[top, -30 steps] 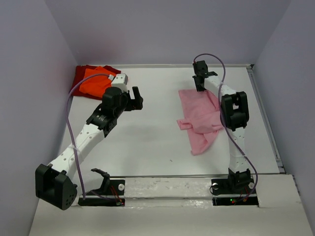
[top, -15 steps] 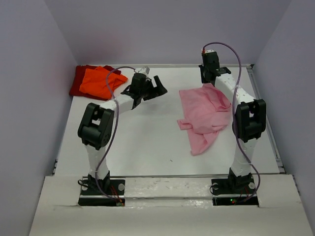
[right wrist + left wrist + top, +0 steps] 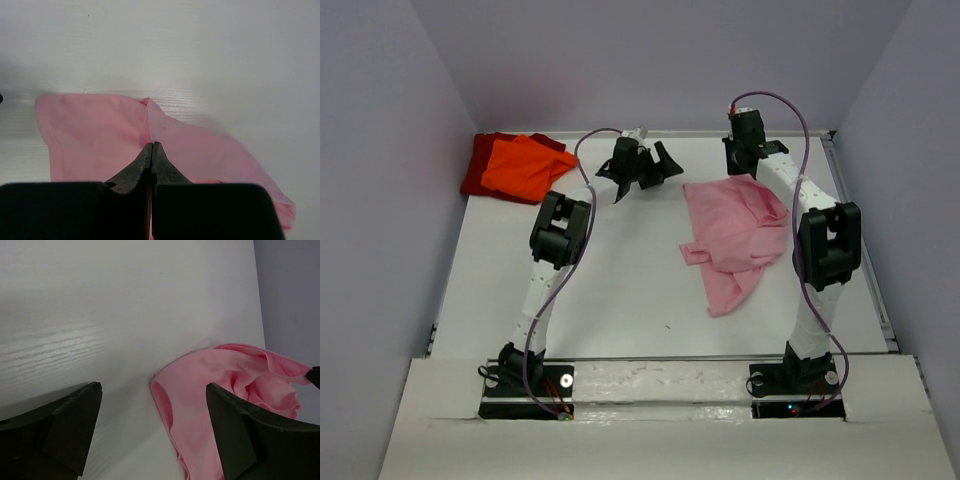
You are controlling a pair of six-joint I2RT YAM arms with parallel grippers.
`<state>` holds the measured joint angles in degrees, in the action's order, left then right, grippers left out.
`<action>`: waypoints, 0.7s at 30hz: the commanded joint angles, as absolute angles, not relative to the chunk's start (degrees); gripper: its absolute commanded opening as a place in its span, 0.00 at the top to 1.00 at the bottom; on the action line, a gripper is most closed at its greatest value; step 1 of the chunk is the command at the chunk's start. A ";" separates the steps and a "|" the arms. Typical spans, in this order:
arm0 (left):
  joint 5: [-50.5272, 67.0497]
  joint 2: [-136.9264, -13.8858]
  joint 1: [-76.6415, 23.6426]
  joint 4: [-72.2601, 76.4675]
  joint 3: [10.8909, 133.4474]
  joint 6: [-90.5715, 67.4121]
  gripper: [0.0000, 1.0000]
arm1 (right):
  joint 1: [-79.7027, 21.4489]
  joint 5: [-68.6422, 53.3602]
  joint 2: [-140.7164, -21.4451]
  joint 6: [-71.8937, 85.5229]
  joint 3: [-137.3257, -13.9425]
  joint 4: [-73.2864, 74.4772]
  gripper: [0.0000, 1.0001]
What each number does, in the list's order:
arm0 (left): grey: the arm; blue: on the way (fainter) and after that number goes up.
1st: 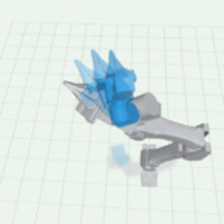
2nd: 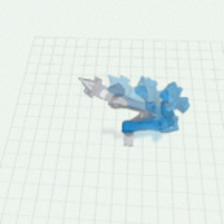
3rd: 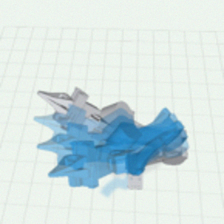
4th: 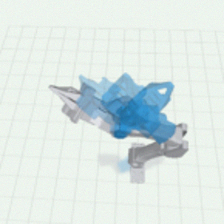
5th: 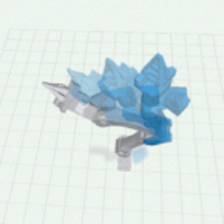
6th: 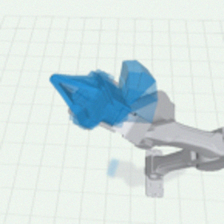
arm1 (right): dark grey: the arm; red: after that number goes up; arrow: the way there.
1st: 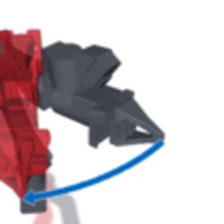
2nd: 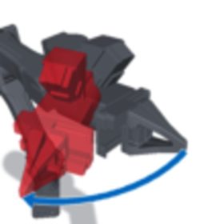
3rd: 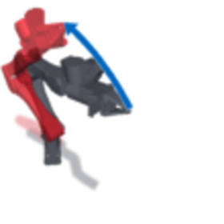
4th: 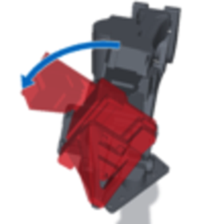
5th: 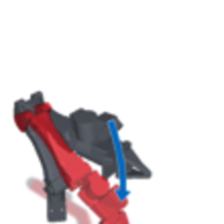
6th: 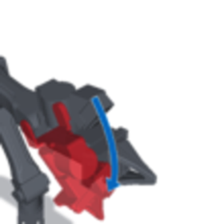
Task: Fold and stack the t-shirts
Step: Flatten out the tshirt
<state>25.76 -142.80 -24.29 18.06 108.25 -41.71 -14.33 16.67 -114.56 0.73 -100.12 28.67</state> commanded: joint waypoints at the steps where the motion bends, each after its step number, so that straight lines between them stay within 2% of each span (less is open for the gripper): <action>1: 30.31 -145.80 -24.70 16.35 114.25 -44.73 0.07 | -14.85 16.44 -112.94 1.32 -101.34 26.28 1.00; 6: 33.39 -150.46 -26.80 15.21 118.30 -48.60 0.08 | -14.85 17.05 -113.64 0.97 -102.13 26.89 1.00; 17: 33.31 -147.13 -29.53 15.82 110.22 -47.20 0.15 | -14.85 16.96 -114.35 1.41 -102.13 26.98 1.00; 18: 32.96 -146.61 -29.53 15.82 109.52 -47.20 0.17 | -14.85 17.05 -114.08 1.49 -102.04 26.98 1.00; 21: 32.87 -146.60 -29.79 15.21 109.69 -46.85 0.33 | -14.85 16.61 -113.38 1.58 -101.69 26.98 1.00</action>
<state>31.92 -148.00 -29.50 21.30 111.74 -47.94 -14.33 16.71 -114.78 1.02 -100.12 28.71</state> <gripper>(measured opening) 0.723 0.010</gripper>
